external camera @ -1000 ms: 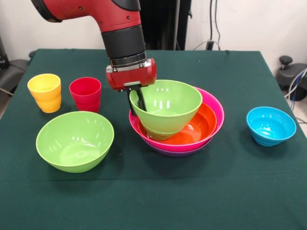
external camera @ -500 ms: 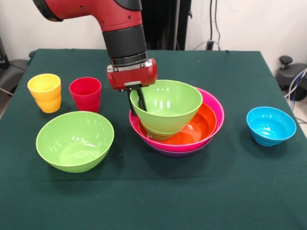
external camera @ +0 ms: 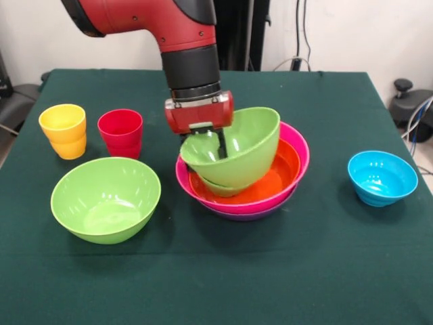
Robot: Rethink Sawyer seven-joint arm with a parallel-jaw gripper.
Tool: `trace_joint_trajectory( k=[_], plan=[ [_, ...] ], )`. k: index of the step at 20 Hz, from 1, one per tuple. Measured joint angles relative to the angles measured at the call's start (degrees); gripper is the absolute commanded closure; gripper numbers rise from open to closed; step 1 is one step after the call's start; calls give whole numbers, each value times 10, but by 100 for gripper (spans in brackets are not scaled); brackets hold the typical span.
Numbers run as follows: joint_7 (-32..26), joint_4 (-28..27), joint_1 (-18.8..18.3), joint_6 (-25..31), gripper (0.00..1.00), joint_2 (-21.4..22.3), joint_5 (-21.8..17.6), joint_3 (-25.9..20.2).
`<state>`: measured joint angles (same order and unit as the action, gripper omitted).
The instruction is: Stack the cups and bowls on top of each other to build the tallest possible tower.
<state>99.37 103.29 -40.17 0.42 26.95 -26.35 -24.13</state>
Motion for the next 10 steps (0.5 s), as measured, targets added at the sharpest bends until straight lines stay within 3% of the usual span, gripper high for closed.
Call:
trace_joint_trajectory(
  k=[10],
  plan=[
    [0, -1, 3, -35, 0, -9, 0, 4]
  ],
)
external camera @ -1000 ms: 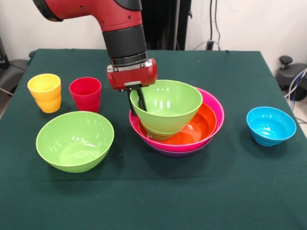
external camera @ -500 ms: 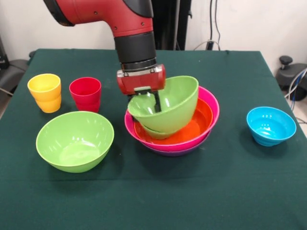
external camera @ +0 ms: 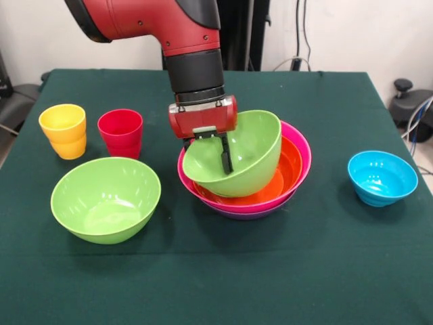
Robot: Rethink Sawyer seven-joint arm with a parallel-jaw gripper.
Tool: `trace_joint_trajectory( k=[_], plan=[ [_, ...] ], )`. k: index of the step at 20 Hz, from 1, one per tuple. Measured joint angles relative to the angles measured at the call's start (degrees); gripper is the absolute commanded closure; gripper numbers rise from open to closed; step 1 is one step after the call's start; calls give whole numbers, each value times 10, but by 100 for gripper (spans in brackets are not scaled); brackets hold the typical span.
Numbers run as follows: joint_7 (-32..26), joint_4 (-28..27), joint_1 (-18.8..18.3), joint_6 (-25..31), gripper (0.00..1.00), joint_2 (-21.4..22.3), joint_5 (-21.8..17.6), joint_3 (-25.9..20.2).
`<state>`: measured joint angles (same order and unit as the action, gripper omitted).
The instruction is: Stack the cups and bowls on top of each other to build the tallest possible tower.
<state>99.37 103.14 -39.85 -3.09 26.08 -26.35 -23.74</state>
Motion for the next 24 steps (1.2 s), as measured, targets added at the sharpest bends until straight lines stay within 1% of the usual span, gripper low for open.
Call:
trace_joint_trajectory(
  k=[8, 12, 15, 18, 24],
  plan=[
    [0, 1, 1, 0, 0, 1, 0, 1],
    [0, 10, 2, 3, 0, 9, 0, 5],
    [0, 29, 1, 16, 0, 22, 0, 8],
    [0, 64, -6, 40, 0, 49, 3, 8],
    [0, 107, -16, 81, 0, 95, 15, 9]
  ],
)
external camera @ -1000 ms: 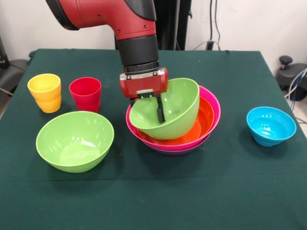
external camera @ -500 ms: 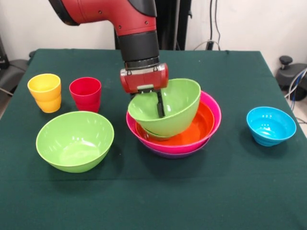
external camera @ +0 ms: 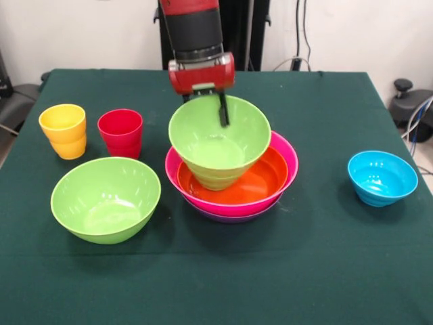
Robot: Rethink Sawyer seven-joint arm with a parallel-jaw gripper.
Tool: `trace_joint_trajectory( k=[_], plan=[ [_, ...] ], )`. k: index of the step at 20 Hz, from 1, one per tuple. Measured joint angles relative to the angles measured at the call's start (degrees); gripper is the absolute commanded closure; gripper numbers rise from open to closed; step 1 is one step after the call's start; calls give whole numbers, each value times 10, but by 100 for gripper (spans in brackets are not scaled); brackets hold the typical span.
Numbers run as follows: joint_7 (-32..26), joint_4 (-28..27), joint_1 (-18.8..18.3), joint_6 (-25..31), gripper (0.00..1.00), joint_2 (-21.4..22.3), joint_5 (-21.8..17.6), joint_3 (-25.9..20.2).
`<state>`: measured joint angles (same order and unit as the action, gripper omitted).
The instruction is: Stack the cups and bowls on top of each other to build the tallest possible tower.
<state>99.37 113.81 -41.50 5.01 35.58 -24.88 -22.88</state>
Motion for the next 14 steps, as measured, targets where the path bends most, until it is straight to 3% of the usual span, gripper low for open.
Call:
trace_joint_trajectory(
  k=[5, 14],
  plan=[
    [0, 24, -13, 37, 0, 31, 10, 0],
    [0, 25, -22, 40, 0, 37, 11, 0]
  ],
)
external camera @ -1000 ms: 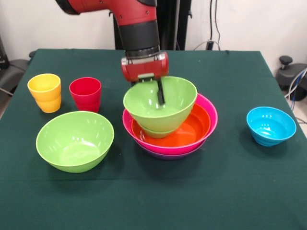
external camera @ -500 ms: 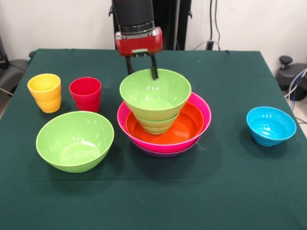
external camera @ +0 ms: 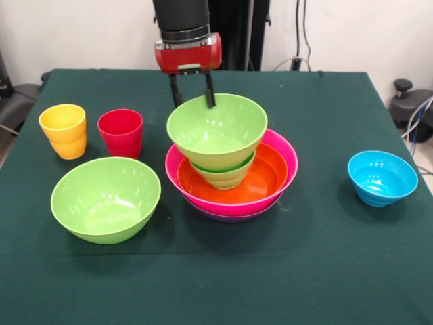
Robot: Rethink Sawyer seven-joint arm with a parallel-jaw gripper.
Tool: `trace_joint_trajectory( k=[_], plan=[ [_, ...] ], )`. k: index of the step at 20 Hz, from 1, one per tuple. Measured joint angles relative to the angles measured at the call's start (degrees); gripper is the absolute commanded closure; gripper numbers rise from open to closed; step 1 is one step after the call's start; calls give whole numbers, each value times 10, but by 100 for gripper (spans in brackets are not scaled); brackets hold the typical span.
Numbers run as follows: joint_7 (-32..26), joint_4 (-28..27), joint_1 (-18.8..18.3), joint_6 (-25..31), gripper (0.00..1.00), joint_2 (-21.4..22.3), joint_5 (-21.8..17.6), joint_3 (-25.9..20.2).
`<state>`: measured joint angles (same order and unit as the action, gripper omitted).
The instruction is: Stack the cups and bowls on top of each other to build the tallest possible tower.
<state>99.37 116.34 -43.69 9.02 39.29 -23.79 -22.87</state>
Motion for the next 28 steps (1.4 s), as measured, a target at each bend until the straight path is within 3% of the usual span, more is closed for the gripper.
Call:
trace_joint_trajectory(
  k=[13, 28],
  plan=[
    [0, 3, -7, 0, 0, 5, 1, -2],
    [0, 75, -44, 128, 0, 167, 103, -66]
  ],
)
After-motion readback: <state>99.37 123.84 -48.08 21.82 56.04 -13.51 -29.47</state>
